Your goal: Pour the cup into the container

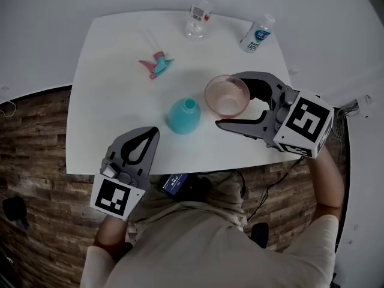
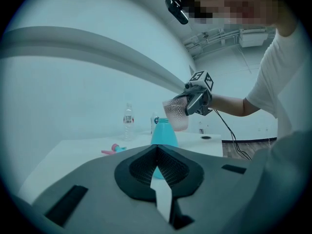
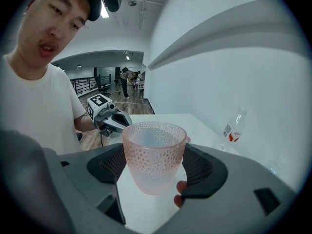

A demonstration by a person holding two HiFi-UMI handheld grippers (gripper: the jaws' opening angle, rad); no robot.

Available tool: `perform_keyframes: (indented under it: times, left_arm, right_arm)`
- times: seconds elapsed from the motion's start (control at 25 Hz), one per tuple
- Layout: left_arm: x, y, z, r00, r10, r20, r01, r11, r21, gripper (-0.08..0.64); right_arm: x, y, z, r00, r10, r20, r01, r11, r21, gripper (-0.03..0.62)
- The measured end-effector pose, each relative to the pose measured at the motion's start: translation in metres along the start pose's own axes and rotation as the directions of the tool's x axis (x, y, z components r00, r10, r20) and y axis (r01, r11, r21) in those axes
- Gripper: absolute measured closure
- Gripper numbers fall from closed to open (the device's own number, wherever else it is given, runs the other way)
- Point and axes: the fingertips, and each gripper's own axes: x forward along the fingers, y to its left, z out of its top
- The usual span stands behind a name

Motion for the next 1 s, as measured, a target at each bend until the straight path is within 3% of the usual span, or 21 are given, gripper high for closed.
perform_keyframes:
  times: [1.0]
  left_arm:
    - [-0.0027, 0.0008, 0.0059, 1.000, -0.001, 0.018, 0.001, 1.000, 0.020, 0.549]
  right_arm:
    - [0.0067, 0.0005, 0.0007, 0.989, -0.010, -0.149, 0.001, 0.998, -0.057, 0.227]
